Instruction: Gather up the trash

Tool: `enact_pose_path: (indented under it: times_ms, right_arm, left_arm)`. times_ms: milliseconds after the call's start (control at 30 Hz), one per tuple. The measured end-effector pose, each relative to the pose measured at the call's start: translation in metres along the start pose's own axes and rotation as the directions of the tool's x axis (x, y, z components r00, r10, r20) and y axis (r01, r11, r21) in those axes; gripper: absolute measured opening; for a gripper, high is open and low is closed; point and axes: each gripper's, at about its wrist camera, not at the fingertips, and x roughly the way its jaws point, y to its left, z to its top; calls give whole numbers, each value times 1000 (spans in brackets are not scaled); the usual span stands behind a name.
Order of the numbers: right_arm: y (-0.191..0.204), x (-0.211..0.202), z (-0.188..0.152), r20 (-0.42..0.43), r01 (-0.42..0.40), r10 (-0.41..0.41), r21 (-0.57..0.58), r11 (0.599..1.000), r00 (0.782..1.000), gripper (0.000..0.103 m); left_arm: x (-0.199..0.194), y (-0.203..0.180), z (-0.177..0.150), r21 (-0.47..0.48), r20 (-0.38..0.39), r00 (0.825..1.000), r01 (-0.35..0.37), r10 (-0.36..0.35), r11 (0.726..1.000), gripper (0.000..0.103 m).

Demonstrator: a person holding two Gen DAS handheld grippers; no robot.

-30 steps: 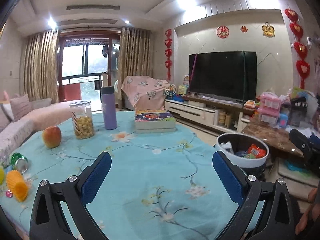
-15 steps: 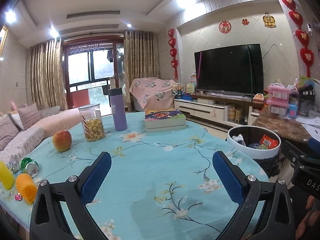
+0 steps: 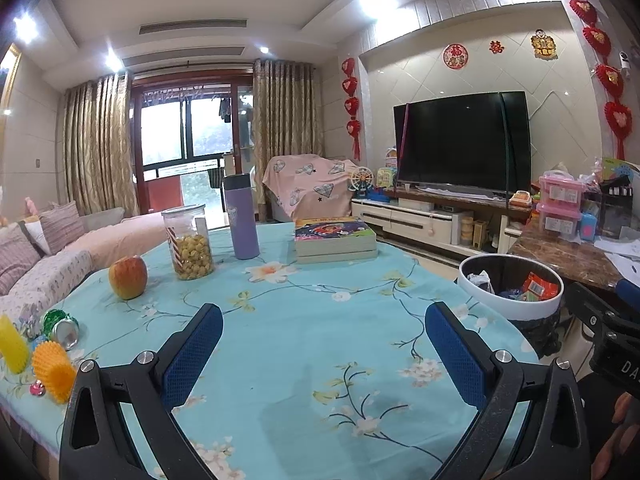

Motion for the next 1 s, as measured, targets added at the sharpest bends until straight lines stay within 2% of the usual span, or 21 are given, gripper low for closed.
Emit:
enact_pose_path:
  times_ms: [1000]
  right_arm:
    - [3, -6, 2, 8, -26, 26, 16, 1000, 1000, 103]
  left_arm:
    - [1, 3, -7, 10, 6, 1000, 11, -11, 1000, 103]
